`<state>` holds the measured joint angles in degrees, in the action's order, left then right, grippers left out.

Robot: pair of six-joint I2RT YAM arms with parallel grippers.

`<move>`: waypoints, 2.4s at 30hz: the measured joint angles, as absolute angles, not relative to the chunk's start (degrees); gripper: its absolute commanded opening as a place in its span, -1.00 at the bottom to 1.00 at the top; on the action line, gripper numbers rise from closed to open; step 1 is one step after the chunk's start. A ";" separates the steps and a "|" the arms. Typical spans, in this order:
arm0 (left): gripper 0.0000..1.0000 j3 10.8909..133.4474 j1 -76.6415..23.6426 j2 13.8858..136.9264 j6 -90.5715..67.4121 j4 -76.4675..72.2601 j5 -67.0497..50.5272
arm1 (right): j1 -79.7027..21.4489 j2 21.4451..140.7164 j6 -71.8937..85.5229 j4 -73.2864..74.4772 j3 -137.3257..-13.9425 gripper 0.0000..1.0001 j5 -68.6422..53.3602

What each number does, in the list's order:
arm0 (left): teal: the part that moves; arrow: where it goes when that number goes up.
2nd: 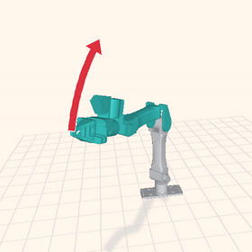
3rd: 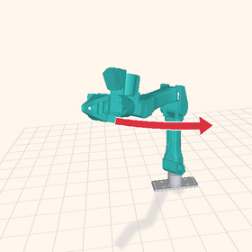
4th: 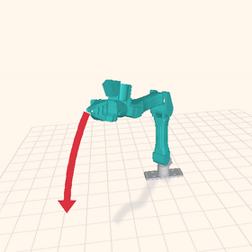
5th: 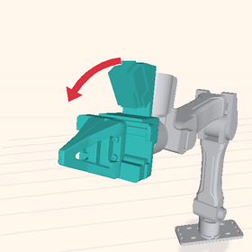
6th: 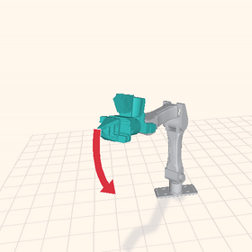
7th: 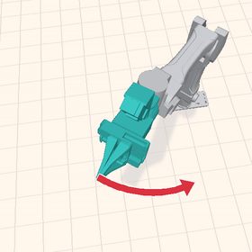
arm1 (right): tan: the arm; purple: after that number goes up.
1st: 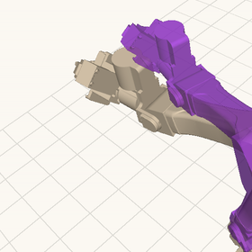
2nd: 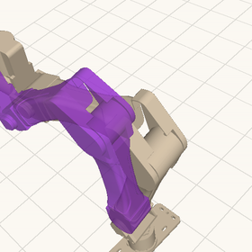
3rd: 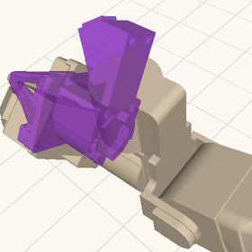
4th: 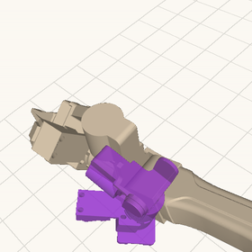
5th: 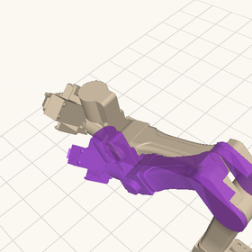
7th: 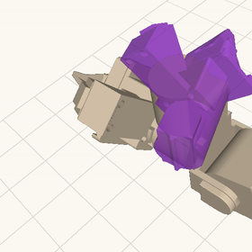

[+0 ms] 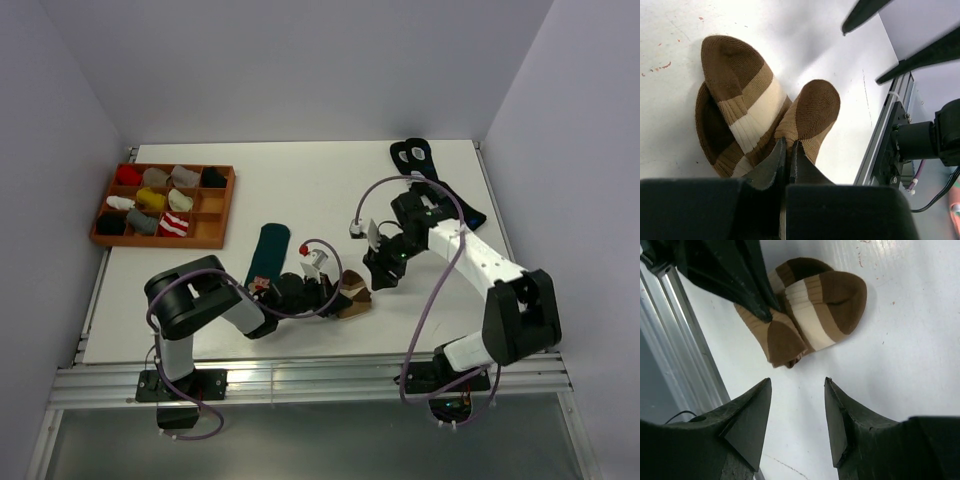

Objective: Roll the socks
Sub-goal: Roll the sock at the center of the board.

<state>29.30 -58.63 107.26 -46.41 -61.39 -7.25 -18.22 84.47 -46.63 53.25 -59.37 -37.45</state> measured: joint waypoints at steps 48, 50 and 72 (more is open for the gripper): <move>-0.99 30.44 -54.87 110.00 -58.02 -59.75 -11.64 | -36.01 56.34 -55.81 20.99 -27.57 0.41 -24.45; -0.99 30.44 -54.76 110.15 -58.02 -59.96 -11.88 | -36.60 56.40 -55.86 21.02 -27.57 0.40 -24.40; -0.99 30.39 -52.90 111.77 -58.04 -61.47 -14.72 | -40.75 68.88 -56.66 13.80 -27.75 0.29 -20.08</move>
